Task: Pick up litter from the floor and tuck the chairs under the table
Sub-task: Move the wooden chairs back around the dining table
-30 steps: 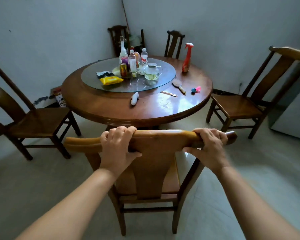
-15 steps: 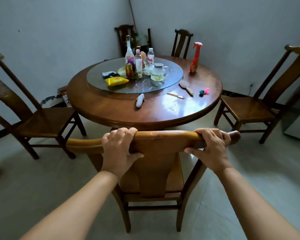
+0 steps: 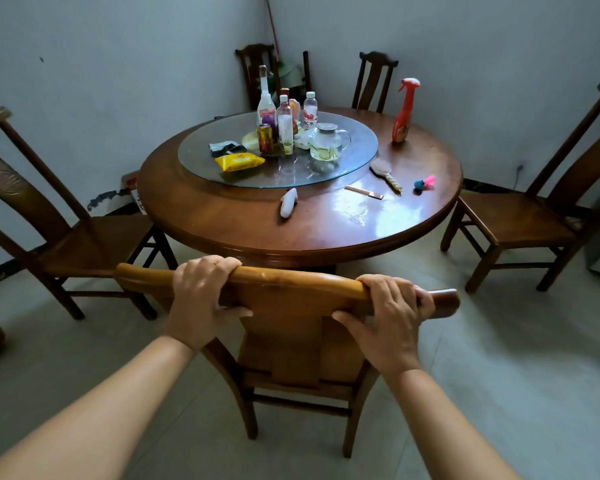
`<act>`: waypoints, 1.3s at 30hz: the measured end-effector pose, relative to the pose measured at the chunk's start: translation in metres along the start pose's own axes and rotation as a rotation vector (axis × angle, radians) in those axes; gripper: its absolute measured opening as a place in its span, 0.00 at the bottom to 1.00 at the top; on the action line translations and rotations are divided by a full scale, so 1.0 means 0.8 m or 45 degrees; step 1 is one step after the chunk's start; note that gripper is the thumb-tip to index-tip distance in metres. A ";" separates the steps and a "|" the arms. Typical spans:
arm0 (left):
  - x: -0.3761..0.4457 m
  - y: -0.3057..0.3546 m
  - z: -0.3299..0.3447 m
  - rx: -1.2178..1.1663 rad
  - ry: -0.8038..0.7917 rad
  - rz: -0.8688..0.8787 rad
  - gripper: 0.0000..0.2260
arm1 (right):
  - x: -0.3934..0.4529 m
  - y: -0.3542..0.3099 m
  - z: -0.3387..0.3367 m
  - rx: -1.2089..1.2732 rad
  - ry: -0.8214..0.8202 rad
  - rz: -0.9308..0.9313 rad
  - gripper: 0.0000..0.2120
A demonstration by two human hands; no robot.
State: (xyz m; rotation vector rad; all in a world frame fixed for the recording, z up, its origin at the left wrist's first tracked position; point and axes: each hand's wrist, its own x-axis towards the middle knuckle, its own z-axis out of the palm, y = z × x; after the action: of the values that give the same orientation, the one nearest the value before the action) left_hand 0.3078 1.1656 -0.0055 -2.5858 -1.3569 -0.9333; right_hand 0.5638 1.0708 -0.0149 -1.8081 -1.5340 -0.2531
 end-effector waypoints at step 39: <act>0.098 0.060 0.056 0.254 -0.248 -0.278 0.38 | 0.107 0.076 -0.023 0.412 -0.493 0.258 0.25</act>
State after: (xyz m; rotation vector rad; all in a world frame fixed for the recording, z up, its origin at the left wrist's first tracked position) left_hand 0.3991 1.2081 0.0111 -2.4659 -1.7128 -0.5434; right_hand 0.6479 1.1242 0.0235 -1.7967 -1.5220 0.4437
